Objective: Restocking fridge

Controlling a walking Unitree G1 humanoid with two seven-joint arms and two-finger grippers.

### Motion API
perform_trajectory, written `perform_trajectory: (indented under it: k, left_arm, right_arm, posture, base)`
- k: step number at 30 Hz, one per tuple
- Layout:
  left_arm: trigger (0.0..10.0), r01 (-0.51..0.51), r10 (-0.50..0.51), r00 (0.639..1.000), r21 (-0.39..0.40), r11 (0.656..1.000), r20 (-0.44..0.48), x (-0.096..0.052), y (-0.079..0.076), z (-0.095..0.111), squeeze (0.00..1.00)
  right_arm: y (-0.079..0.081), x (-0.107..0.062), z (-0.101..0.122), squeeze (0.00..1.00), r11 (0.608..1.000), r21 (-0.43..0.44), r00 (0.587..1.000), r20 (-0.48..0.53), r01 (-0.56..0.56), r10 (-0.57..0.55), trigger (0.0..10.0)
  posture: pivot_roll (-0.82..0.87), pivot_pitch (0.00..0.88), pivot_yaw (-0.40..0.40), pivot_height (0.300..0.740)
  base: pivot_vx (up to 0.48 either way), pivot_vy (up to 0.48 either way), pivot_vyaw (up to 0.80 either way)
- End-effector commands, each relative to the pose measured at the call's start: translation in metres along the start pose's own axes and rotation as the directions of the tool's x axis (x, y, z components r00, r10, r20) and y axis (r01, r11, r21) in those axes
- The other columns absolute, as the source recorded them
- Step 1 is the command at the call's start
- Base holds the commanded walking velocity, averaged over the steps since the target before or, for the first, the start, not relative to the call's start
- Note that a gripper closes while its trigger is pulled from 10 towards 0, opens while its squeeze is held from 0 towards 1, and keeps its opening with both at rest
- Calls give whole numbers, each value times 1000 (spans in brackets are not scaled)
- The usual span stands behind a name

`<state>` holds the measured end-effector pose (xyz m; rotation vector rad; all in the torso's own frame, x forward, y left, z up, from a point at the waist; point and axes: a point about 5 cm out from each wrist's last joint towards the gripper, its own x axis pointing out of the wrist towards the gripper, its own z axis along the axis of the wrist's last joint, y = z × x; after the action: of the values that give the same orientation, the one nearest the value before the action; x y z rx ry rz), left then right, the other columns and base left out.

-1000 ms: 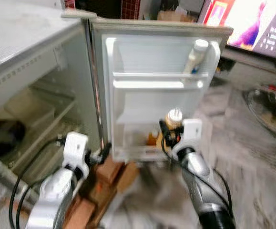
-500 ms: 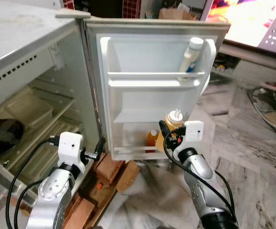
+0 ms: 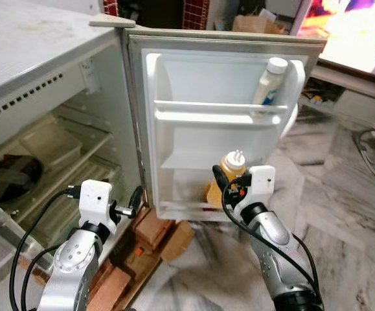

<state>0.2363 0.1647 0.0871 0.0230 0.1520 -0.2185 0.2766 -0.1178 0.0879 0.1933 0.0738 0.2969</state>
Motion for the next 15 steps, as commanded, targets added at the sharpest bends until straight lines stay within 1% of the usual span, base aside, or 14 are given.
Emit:
perform_trajectory:
  k: [1,5,9,15]
  left_arm:
    - [10000,3,-3,1000,-1,1000,18,0,-1,4,0]
    - [10000,-6,6,1000,-4,1000,22,-5,0,3,0]
    - [10000,-15,16,1000,-14,1000,26,-7,0,3,0]
    - [10000,-26,26,999,-13,1000,26,-8,0,4,0]
  right_arm:
    - [-5,0,8,0,1000,-12,1000,22,17,-17,10000]
    - [-7,-5,5,0,999,-36,1000,6,14,-14,10000]
    - [-9,-8,3,0,1000,-19,1000,-8,23,-23,10000]
    - [-8,-10,1,0,1000,2,1000,-27,4,-4,10000]
  posture:
    - [108,17,-66,740]
    - [108,15,-67,740]
    - [111,13,-68,740]
    - [114,12,-68,740]
  base:
    - [352,0,0]
    - [336,0,0]
    - [0,0,0]
    - [0,0,0]
